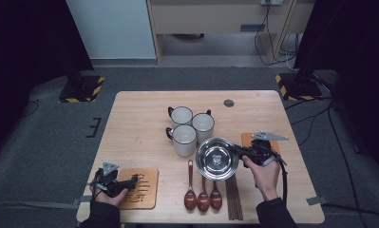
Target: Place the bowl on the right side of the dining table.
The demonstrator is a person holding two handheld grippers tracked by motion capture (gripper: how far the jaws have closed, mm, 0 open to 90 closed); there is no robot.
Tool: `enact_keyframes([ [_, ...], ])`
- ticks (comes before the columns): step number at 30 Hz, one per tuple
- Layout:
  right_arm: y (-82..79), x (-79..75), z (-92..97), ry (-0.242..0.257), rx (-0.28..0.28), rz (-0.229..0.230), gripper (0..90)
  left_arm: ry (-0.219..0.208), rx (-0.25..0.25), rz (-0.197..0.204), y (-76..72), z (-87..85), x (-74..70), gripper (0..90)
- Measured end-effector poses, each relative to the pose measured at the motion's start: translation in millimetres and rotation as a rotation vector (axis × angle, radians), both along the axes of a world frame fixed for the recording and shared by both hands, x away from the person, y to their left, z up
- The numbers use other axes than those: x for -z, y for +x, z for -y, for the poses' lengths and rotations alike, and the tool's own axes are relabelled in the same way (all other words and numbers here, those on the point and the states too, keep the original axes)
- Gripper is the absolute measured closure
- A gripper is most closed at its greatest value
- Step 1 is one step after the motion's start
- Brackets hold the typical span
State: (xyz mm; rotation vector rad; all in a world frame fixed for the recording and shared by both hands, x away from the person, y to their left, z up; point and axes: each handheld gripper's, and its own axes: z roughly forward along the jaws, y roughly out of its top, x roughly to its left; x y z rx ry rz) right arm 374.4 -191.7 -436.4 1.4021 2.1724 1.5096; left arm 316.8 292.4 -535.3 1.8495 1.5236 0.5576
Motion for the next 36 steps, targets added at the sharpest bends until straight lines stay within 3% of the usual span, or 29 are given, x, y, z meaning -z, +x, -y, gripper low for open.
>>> enact_keyframes([
  [10,3.8,-4.1,27.6,0.035,0.077,0.027,84.3,0.0,0.0,0.0,0.0,0.0,0.0,0.9],
  [23,9.4,-4.1,54.8,0.069,0.163,0.027,84.3,0.002,0.002,-0.001,0.0,-0.2,-0.1,1.0],
  [36,16.9,3.1,79.6,0.065,0.244,0.009,84.4,0.0,0.0,0.0,0.0,0.0,0.0,0.9],
])
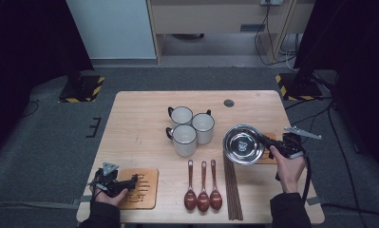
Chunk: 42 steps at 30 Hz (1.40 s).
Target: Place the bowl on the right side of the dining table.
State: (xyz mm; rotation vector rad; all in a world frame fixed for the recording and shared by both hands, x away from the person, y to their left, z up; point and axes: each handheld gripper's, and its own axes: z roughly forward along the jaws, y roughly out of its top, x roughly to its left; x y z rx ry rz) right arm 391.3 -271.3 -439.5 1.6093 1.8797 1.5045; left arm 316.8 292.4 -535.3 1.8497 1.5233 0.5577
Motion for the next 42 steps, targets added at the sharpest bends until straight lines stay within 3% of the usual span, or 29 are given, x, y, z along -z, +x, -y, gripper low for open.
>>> enact_keyframes([
  [19,9.9,13.9,26.7,-0.002,0.088,-0.038,84.3,0.002,0.002,-0.001,0.0,-0.2,-0.1,0.9],
  [42,26.9,28.4,43.6,-0.034,0.159,-0.083,84.3,0.0,0.0,0.0,0.0,0.0,0.0,0.9],
])
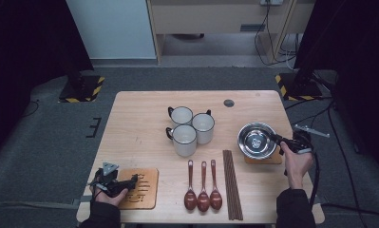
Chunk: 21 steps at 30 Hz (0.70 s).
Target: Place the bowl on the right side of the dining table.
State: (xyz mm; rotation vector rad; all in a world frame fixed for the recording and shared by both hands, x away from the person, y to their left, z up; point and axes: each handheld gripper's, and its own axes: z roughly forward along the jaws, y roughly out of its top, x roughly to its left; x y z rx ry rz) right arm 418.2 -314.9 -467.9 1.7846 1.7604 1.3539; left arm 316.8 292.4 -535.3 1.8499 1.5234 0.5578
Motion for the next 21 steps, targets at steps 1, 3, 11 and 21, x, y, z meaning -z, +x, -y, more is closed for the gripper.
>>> enact_keyframes([
  [1,0.8,0.7,0.8,-0.001,0.001,-0.004,84.4,0.0,0.0,0.0,0.0,0.0,0.0,0.9],
  [3,2.5,2.2,1.9,-0.004,0.006,-0.01,84.4,0.0,0.0,0.0,0.0,0.0,0.0,0.9],
  [11,8.4,9.1,5.7,-0.029,0.025,-0.044,84.4,0.002,0.002,-0.001,0.0,-0.2,-0.1,0.9],
  [21,12.1,13.4,7.6,-0.053,0.038,-0.067,84.3,0.002,0.002,-0.001,0.0,-0.2,-0.1,0.9],
])
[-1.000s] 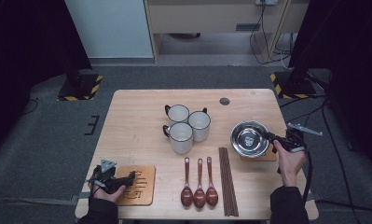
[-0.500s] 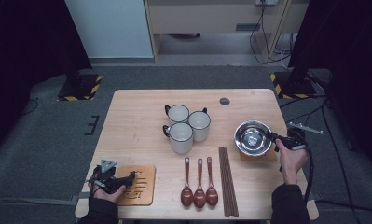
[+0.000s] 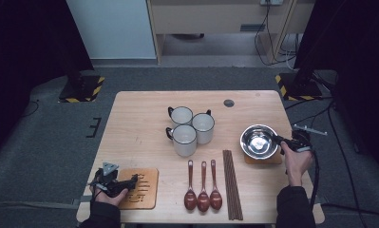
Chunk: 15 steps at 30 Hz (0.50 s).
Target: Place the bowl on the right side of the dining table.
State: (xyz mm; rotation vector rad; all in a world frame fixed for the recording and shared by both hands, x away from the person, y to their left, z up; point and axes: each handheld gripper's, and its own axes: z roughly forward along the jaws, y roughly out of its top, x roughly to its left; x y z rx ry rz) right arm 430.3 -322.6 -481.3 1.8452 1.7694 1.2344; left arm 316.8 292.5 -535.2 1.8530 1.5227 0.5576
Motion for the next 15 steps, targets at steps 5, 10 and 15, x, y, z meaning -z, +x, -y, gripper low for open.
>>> enact_keyframes([
  [5,1.2,2.3,-0.9,-0.012,0.0,-0.022,84.3,-0.002,-0.001,0.001,0.0,0.2,0.1,1.0],
  [10,1.8,6.5,0.2,-0.005,0.004,-0.026,84.3,-0.002,-0.002,0.001,0.1,0.2,0.1,0.9],
  [15,1.9,7.2,0.9,-0.01,0.012,-0.016,84.0,0.0,0.0,0.0,0.0,0.0,0.0,0.9],
])
